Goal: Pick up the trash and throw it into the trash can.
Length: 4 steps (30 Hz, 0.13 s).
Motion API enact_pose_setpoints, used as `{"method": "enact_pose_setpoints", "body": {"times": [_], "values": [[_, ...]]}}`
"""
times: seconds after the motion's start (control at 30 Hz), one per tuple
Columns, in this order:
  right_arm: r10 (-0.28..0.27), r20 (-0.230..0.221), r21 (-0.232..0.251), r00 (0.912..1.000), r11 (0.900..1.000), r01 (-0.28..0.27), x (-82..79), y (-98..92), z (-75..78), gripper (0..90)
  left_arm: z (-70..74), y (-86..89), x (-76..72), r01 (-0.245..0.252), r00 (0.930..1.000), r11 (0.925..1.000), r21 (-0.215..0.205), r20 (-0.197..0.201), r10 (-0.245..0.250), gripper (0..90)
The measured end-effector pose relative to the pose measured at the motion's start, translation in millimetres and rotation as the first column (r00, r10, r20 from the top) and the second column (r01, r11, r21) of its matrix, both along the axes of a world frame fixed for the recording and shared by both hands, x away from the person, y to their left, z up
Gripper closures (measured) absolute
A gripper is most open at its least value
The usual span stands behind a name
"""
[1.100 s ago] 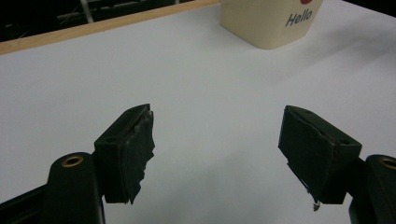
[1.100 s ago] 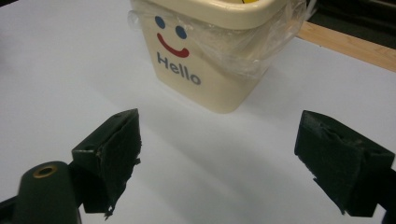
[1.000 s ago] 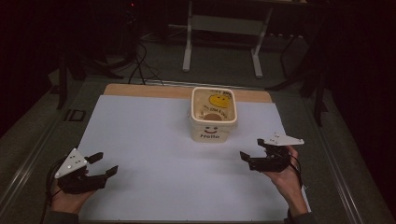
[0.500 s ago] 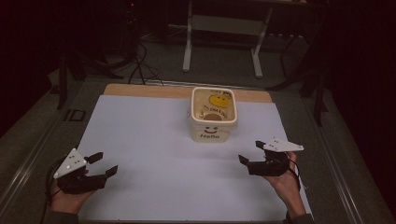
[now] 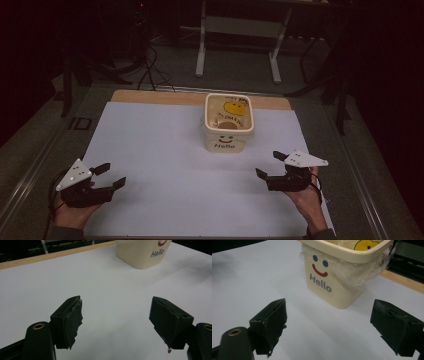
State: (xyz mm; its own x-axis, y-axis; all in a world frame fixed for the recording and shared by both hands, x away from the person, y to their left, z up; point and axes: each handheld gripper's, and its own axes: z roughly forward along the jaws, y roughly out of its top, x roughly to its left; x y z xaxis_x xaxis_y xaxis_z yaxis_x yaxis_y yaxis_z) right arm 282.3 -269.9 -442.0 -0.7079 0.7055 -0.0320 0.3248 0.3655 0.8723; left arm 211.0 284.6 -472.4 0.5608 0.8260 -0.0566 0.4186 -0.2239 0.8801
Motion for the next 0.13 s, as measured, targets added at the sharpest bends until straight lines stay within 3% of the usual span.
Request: {"method": "enact_pose_setpoints", "body": {"times": [0.13], "values": [[0.015, 0.009, 0.001, 0.9998, 1.0, -0.016, -0.9, -0.2, -0.2, 13.2, -0.4, -0.4, 0.4, 0.002, 1.0, 1.0, 0.002, 0.001, -0.002, 26.1]]}}
